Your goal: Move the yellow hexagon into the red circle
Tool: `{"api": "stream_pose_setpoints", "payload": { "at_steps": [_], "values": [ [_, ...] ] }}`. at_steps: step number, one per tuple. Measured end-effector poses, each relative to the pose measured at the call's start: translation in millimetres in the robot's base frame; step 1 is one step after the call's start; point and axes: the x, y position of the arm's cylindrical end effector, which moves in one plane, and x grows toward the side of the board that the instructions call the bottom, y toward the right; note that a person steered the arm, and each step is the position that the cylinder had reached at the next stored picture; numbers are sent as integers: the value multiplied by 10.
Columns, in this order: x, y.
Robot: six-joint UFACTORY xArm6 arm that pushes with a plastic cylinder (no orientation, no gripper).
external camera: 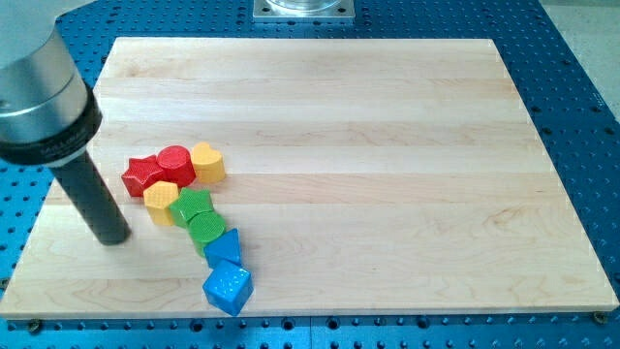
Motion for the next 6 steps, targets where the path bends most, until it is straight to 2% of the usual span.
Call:
{"api": "stream_pose_setpoints", "payload": {
  "at_steps": [1,3,4,5,6],
  "values": [
    [-65,416],
    [-423,515],
    [-258,61],
    [-379,-351],
    [-671,234]
  ]
}}
